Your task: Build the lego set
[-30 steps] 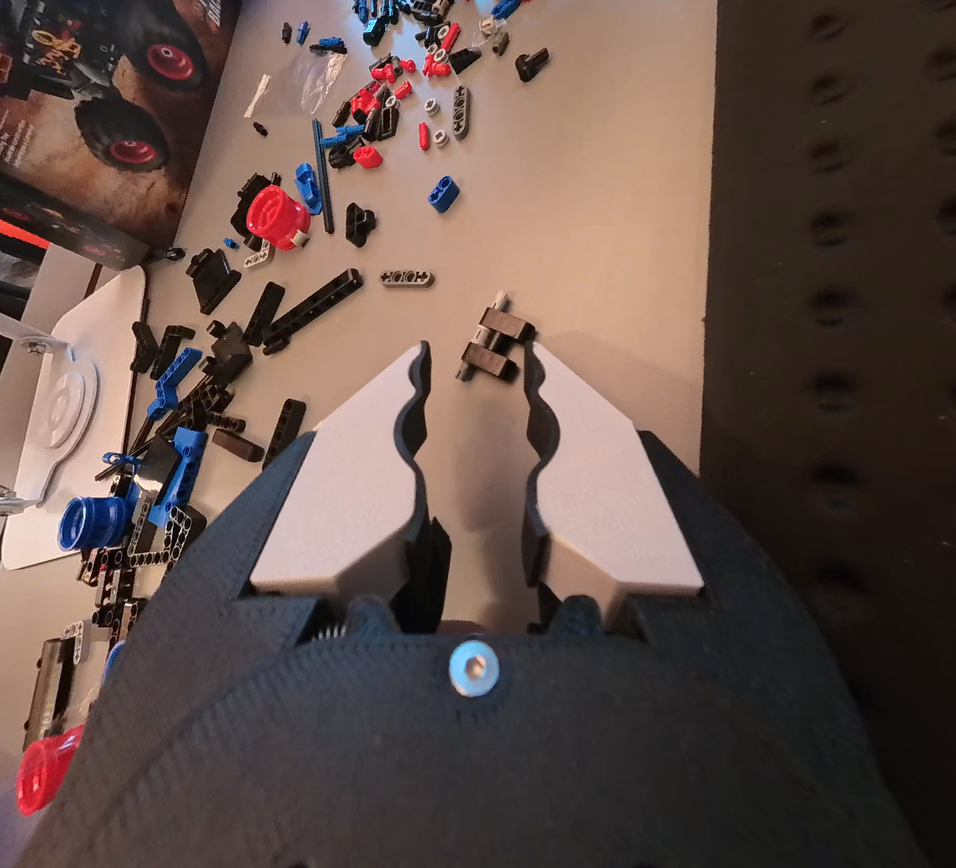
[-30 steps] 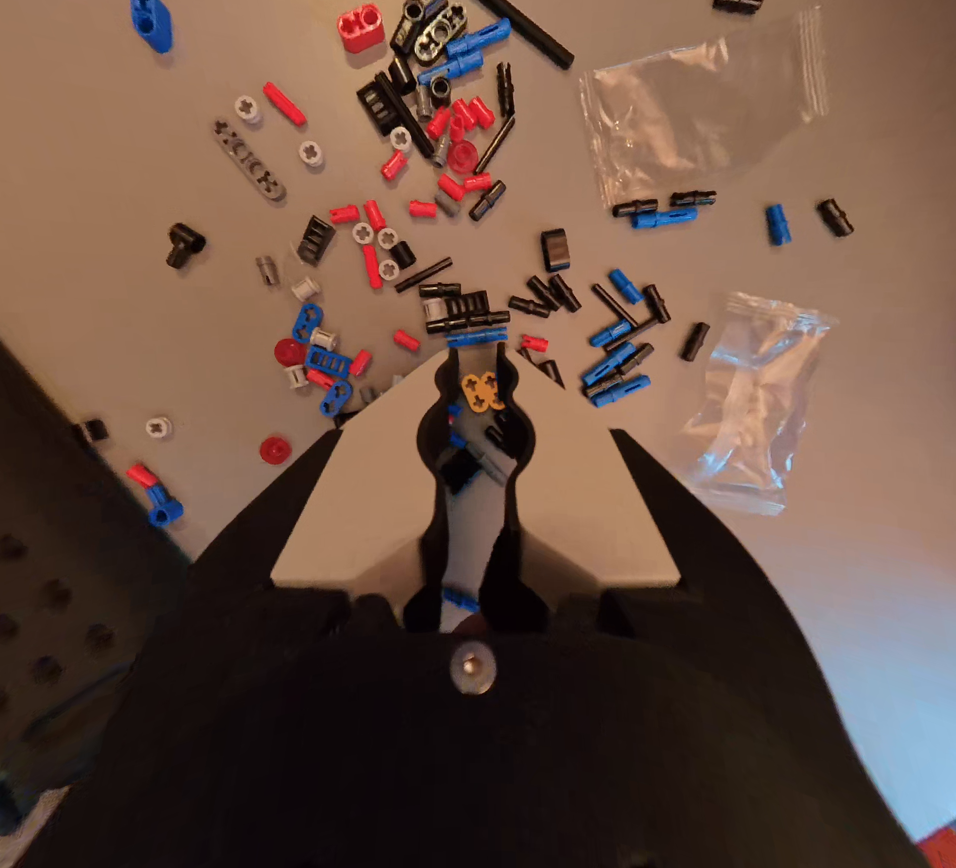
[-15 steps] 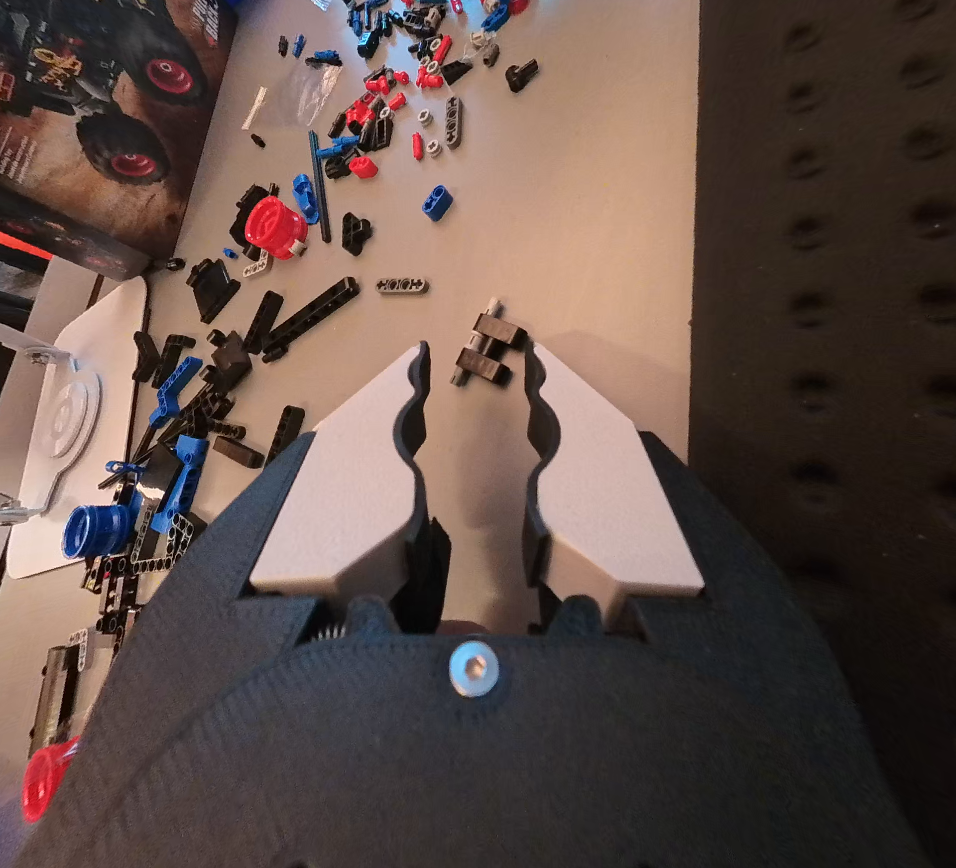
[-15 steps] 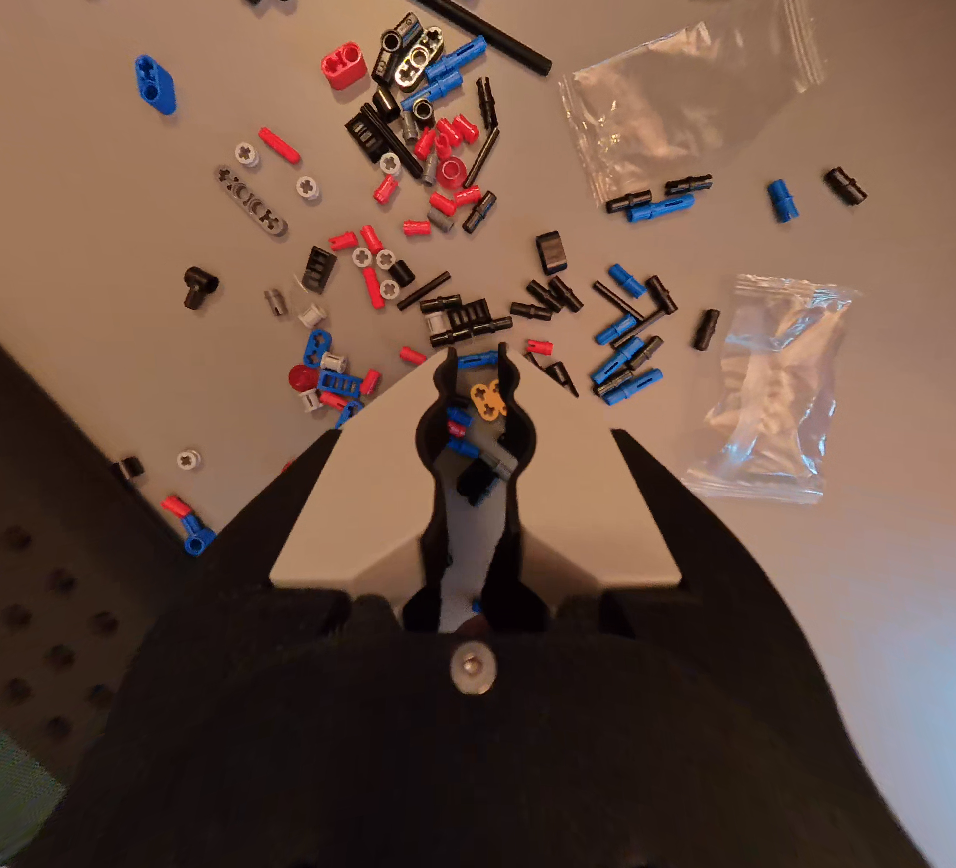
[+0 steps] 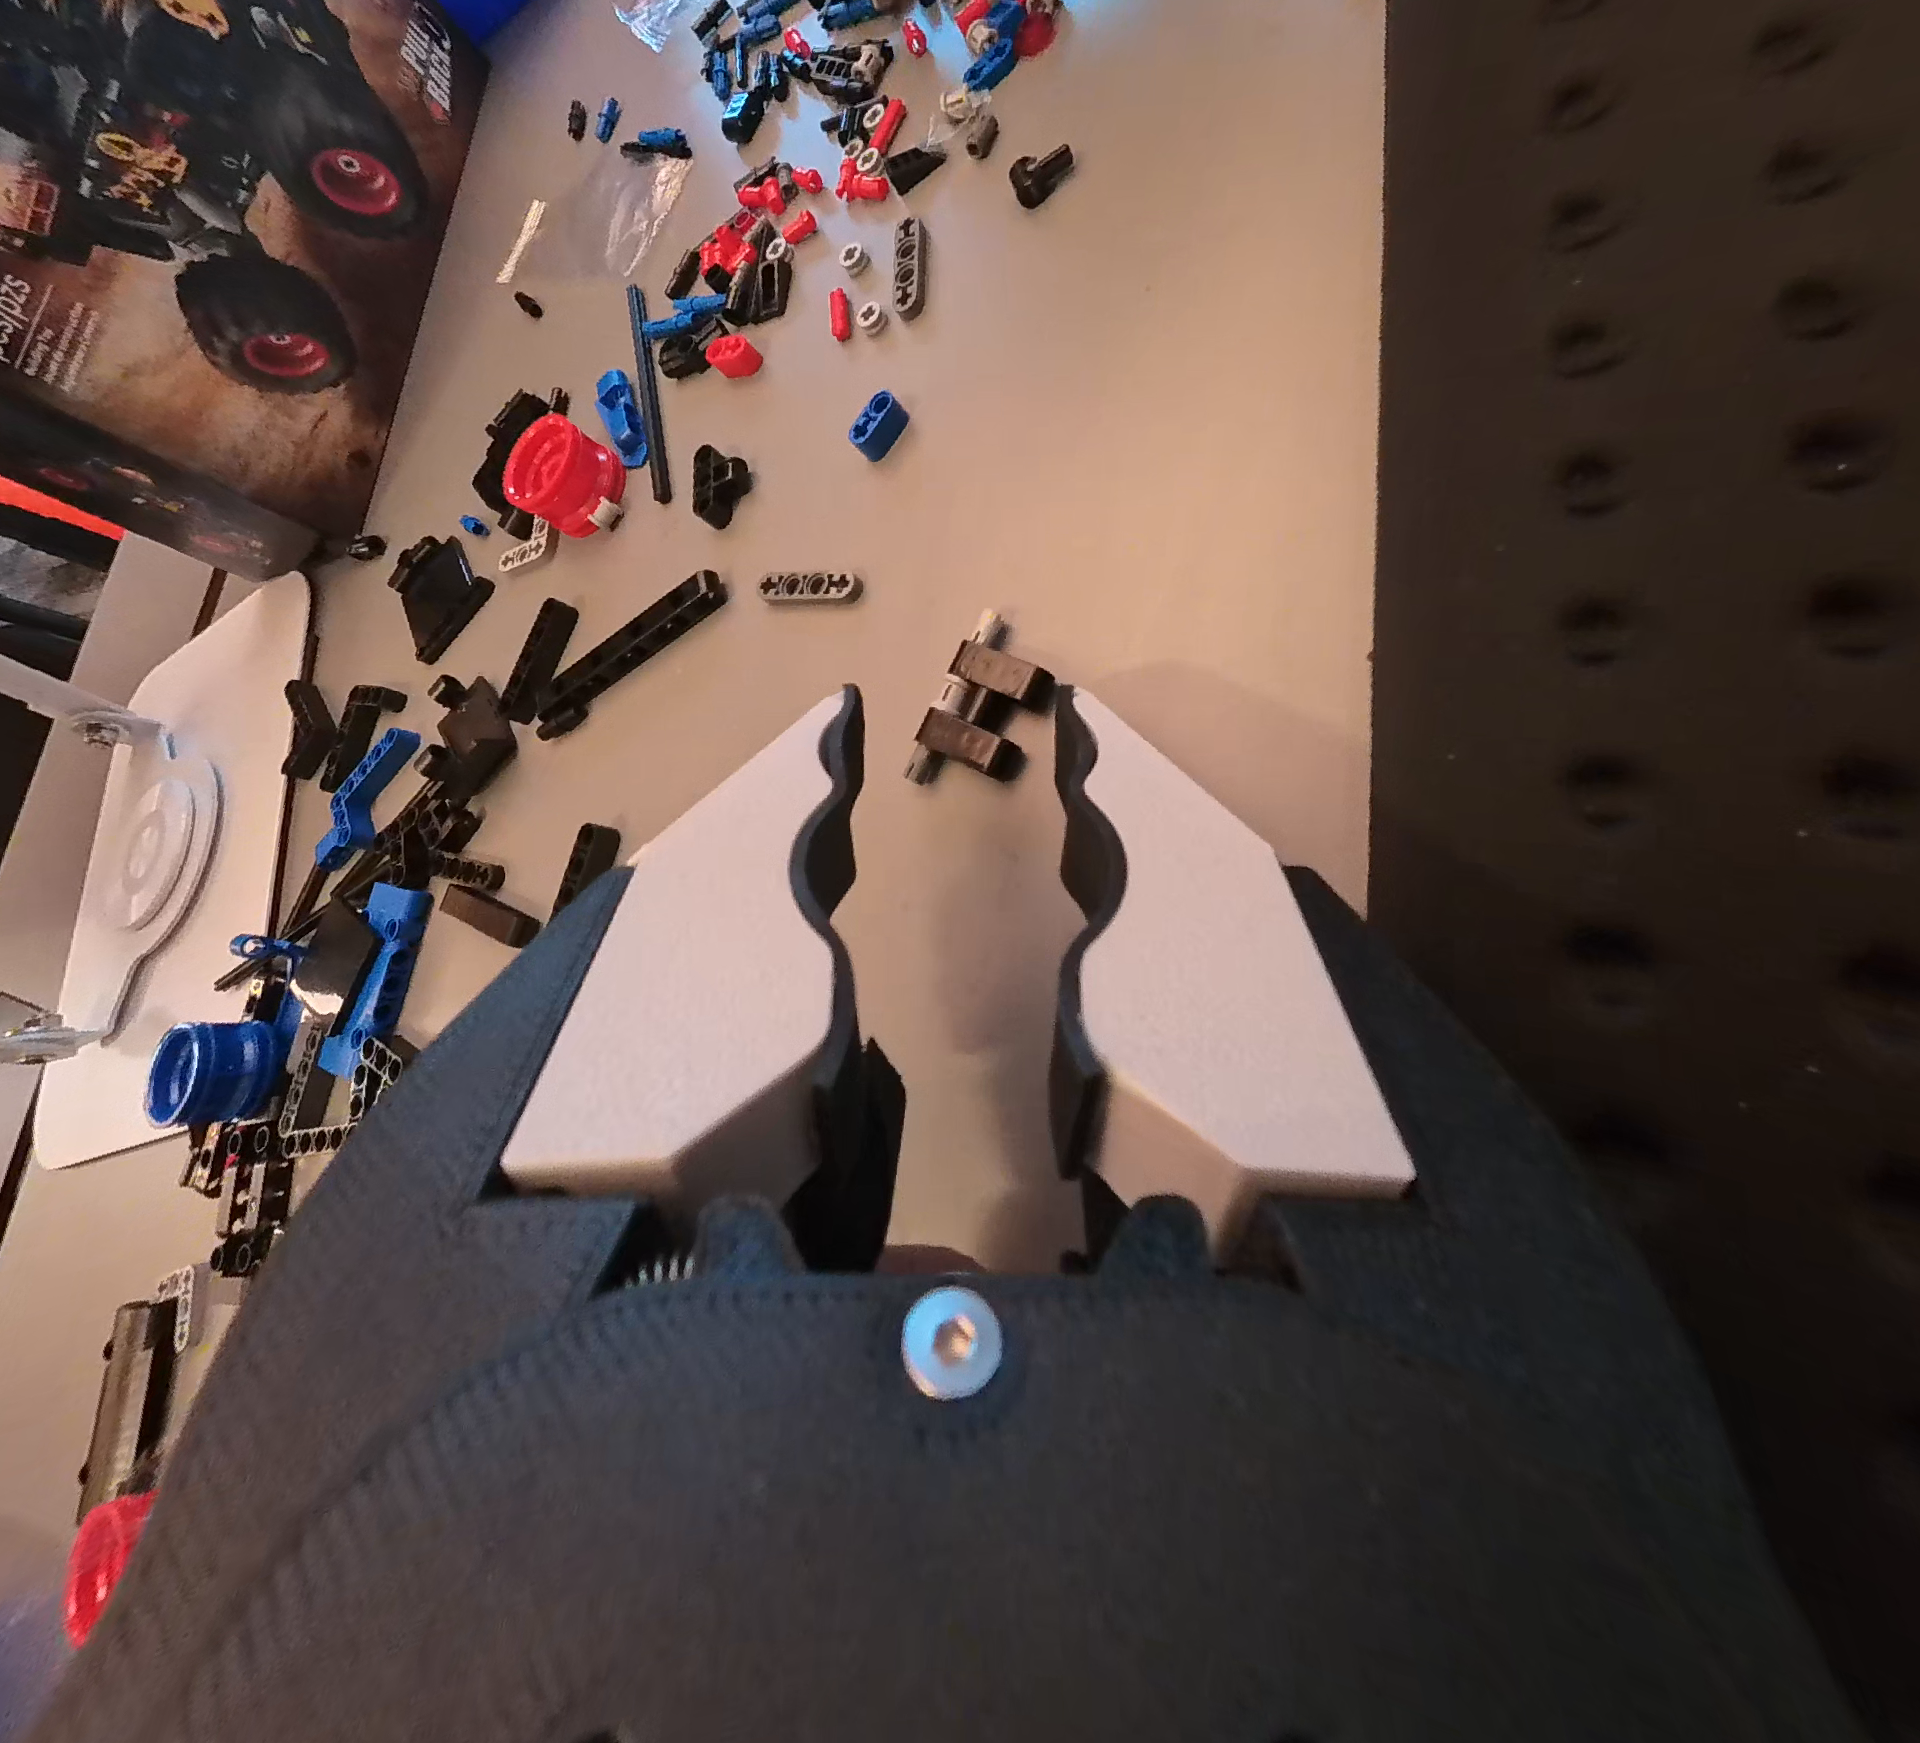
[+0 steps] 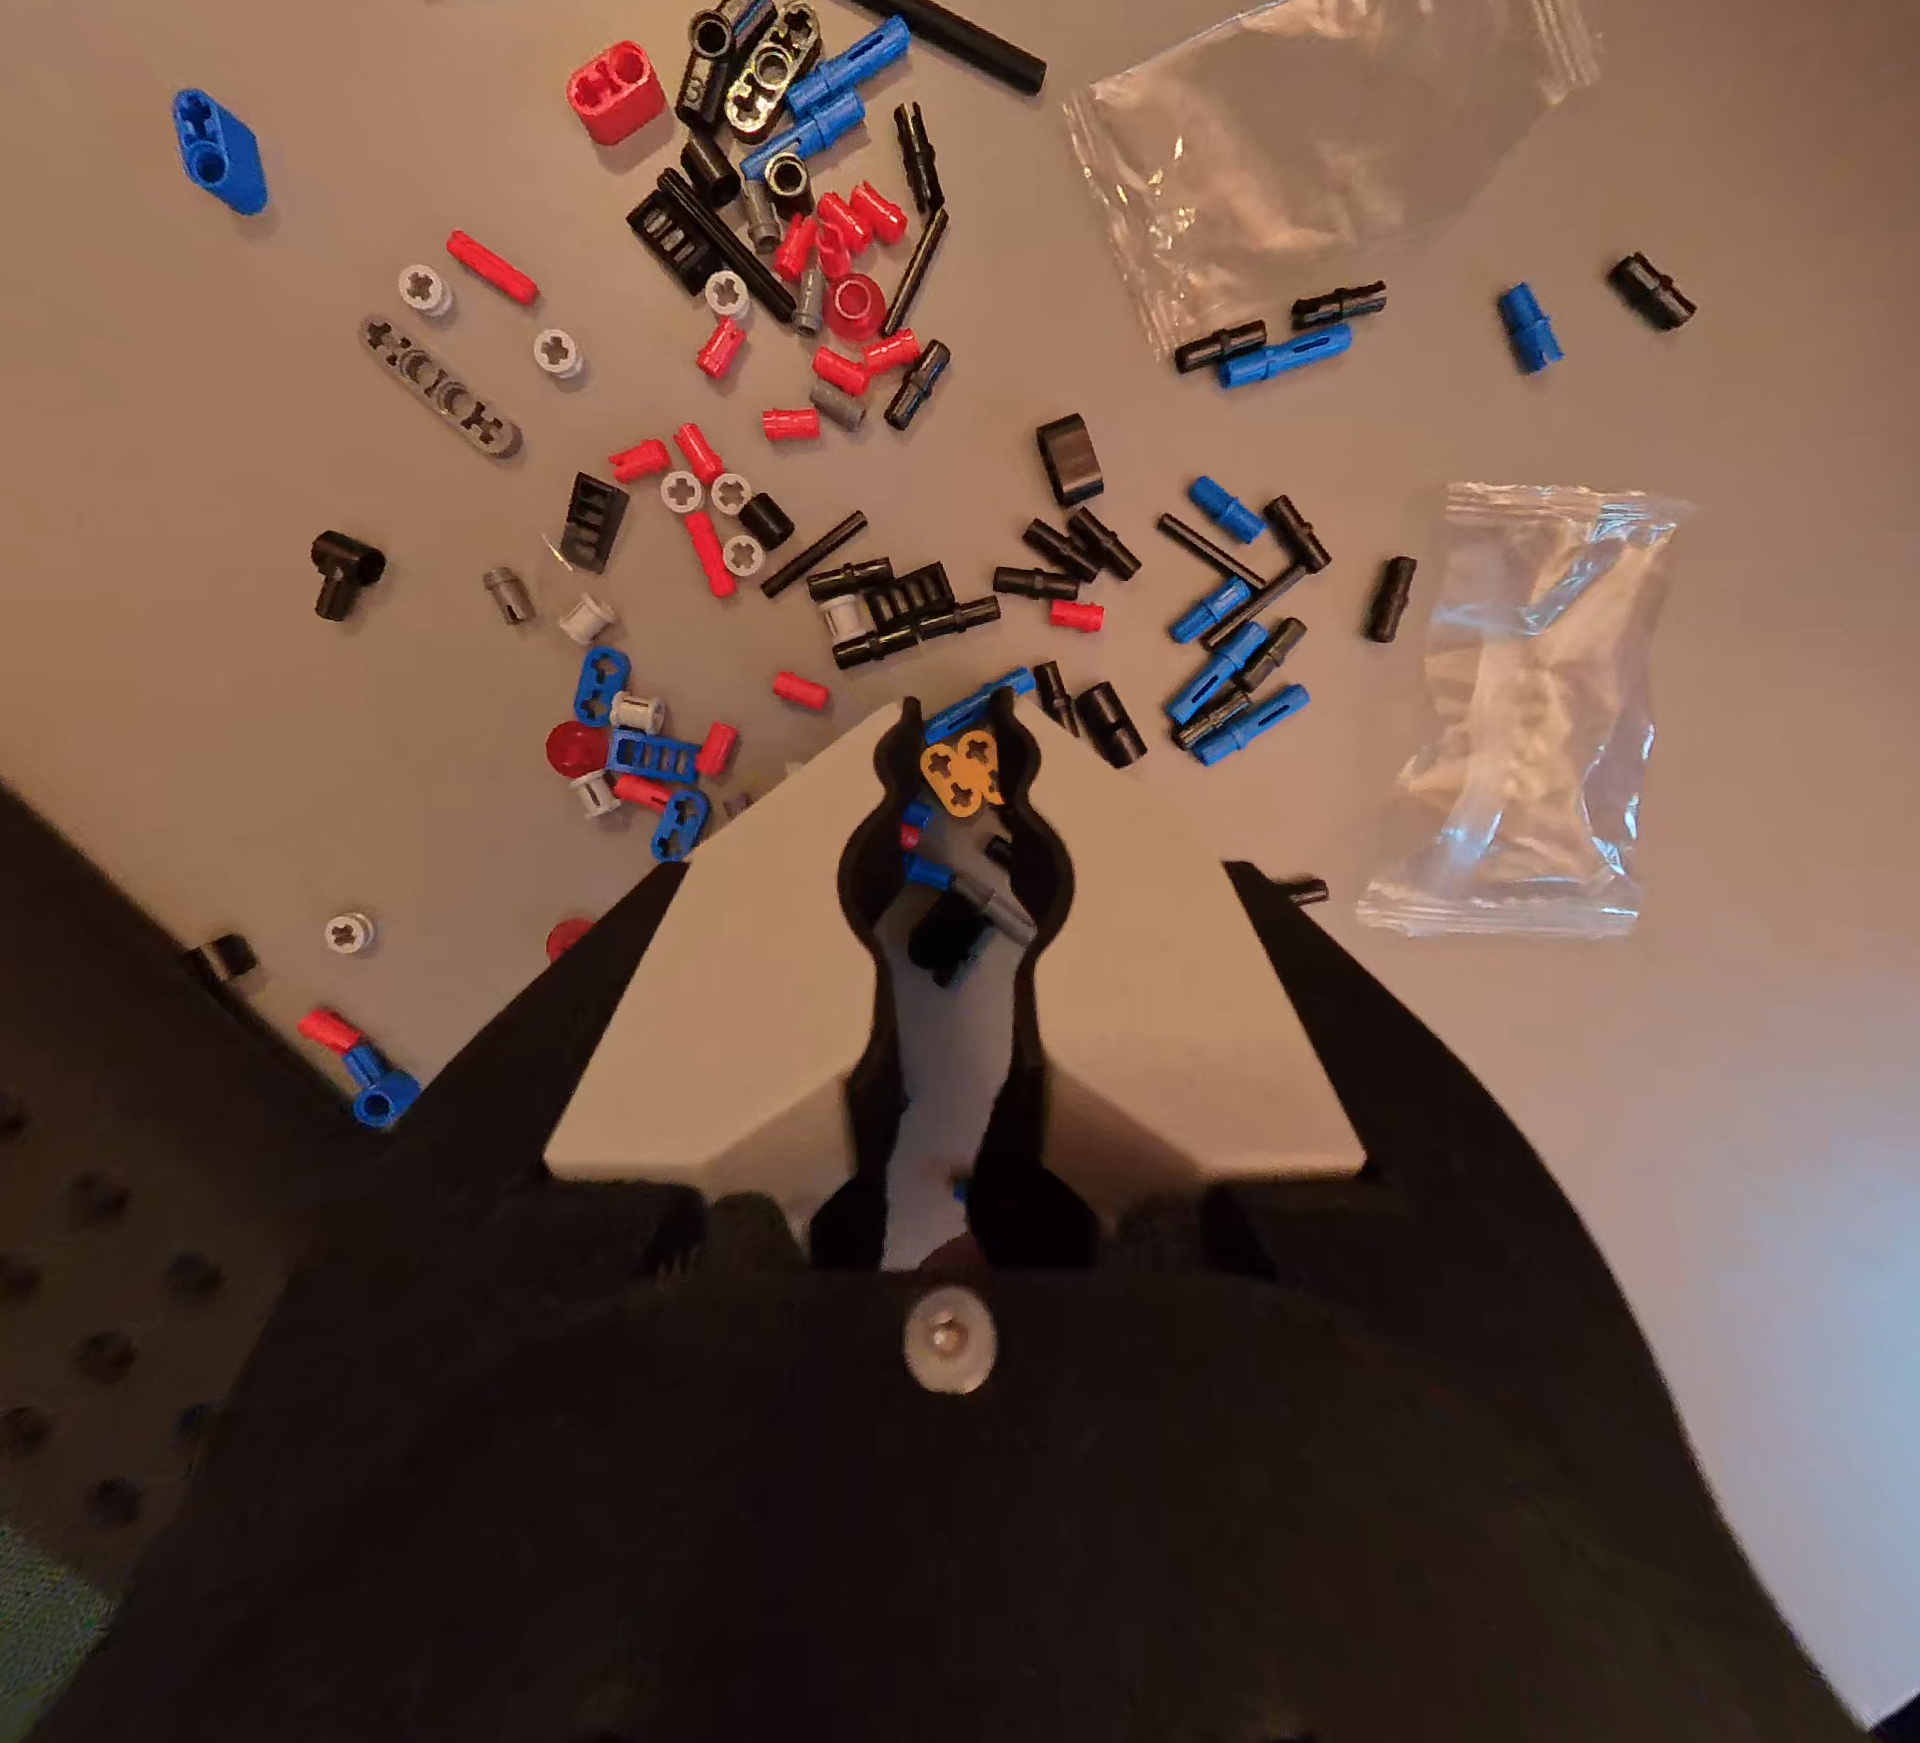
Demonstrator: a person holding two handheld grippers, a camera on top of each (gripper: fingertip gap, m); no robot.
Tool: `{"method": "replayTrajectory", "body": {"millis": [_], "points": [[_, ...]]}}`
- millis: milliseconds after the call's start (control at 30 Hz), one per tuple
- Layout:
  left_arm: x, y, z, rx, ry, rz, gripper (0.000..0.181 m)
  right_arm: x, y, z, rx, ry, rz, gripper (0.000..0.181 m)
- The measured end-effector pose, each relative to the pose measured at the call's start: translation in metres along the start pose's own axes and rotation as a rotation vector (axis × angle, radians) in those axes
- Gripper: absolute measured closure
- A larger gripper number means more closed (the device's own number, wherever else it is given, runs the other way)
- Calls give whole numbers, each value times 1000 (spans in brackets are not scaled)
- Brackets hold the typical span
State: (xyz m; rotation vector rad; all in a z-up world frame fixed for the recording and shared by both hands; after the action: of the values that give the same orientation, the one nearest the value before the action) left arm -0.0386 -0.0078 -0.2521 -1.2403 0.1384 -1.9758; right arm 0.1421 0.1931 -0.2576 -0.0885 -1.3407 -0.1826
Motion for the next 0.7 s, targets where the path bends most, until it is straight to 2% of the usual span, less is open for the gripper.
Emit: {"method": "replayTrajectory", "body": {"millis": [233,500,600,700], "points": [[1,0,1,-3,3,1,147,-3,2,-3,-29,8,9,169],[0,-1,0,0,-2,3,147,-5,4,2,11,11,-16,180],[0,-3,-2,10,-6,9,147,5,-3,7,55,60,-44,181],[1,-3,-3,22,-28,-32,145,23,-25,19,119,151,-16,180]]}}
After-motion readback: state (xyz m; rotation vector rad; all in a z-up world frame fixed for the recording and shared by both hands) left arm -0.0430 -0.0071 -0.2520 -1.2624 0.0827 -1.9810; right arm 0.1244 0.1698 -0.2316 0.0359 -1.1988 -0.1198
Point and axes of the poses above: each gripper's, where its closed fingertips meet, x back along the fingers, z out of its top, y = z × x across the jaws, the point moved 3 cm from there along x, back along the fingers, and after that the axes turned 13 degrees about -y, right-handed, at the moved point
